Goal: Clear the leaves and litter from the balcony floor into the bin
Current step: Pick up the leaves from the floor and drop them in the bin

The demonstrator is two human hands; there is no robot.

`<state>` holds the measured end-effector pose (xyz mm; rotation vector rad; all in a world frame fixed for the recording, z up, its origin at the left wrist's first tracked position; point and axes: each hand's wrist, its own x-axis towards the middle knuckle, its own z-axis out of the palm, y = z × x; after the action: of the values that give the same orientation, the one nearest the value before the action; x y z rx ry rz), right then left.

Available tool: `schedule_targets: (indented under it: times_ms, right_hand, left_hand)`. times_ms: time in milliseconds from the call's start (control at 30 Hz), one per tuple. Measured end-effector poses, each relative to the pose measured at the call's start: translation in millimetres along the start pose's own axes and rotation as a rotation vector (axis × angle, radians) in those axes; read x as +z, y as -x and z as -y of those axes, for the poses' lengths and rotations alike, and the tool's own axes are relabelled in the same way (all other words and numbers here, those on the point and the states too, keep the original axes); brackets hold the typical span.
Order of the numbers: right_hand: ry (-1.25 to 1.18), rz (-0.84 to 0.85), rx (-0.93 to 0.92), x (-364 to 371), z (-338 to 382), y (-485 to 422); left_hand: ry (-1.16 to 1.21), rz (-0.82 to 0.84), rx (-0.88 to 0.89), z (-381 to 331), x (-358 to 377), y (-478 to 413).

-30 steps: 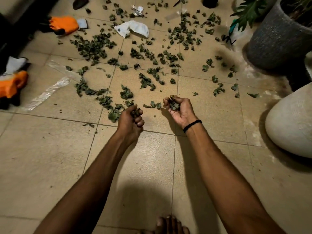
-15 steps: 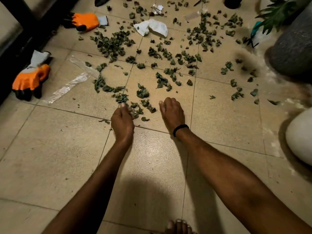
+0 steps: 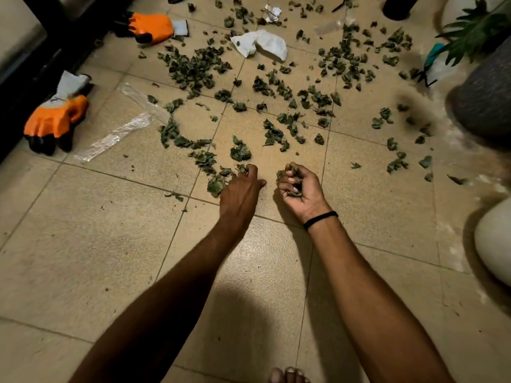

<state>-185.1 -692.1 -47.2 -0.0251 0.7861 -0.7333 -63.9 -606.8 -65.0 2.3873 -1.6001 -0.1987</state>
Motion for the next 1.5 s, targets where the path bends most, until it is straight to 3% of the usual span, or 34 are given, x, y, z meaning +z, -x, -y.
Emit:
schedule_targets:
  times_ms: [67,133,167,267,333,433,500,567,633,800,933,1033,1167,1233,1300,1367,1500]
  right_hand:
    - [-0.045,-0.029,-0.022,-0.4,3.7,3.0]
    - [0.101,-0.141,-0.106,2.3,7.9,5.2]
    - [0.338,-0.241,-0.22,4.0,9.2,5.3]
    - [1.379,-0.579,-0.69,0.8,2.4,-5.2]
    - [1.774,-0.563,-0.837,-1.7,-12.2,-13.2]
    - [2.196,-0.498,-0.846,-6.2,-31.5,-25.1]
    - [2.251,-0.496,-0.803,-2.1,-30.0,-29.8]
    - [2.053,-0.541,-0.723,6.8,-21.4,-32.2]
    - [1.796,-0.548,-0.696,13.8,-16.0,-33.1]
    - [1.906,-0.374,-0.923,40.6,-40.5,-23.8]
    - [2.09,-0.199,-0.824,40.5,-64.3,-28.4]
    - [2.254,-0.123,-0.736,27.5,-71.1,-31.2]
    - [2.136,-0.158,-0.766,28.4,-64.2,-35.2]
    - [1.772,-0.151,-0.614,33.9,-58.1,-33.7]
    - [1.205,-0.083,-0.331,44.8,-56.2,-23.9]
    - [0.806,-0.017,-0.14,58.6,-61.5,-9.8]
    - [0.556,0.055,0.012,88.5,-88.5,13.6]
  left_hand:
    - [0.122,-0.016,-0.02,1.5,-0.7,-1.6]
    - [0.403,-0.014,-0.064,5.8,-5.2,-1.1]
    - [0.582,-0.006,-0.123,9.1,-9.8,-0.2]
    - [1.202,0.045,-0.395,22.0,-27.2,6.5]
    - [1.504,0.118,-0.586,36.5,-35.0,10.7]
    - [1.552,0.058,-0.708,58.5,-39.9,15.0]
    - [1.249,-0.081,-0.603,67.3,-40.1,18.6]
    - [0.77,-0.202,-0.396,69.0,-37.1,24.7]
    - [0.438,-0.241,-0.247,64.1,-29.2,27.4]
    - [0.06,-0.072,-0.196,48.1,-5.5,25.0]
    - [-0.11,-0.136,-0.172,44.1,0.1,25.2]
    - [0.043,-0.191,-0.187,53.2,3.3,25.0]
    - [0.544,-0.251,-0.326,69.8,-6.7,24.9]
    - [0.946,-0.217,-0.498,79.4,-16.5,21.8]
    - [1.418,-0.148,-0.702,83.0,-30.4,19.9]
    - [1.68,-0.075,-0.866,85.8,-44.1,22.2]
    - [1.921,-0.081,-0.899,94.6,-71.6,31.9]
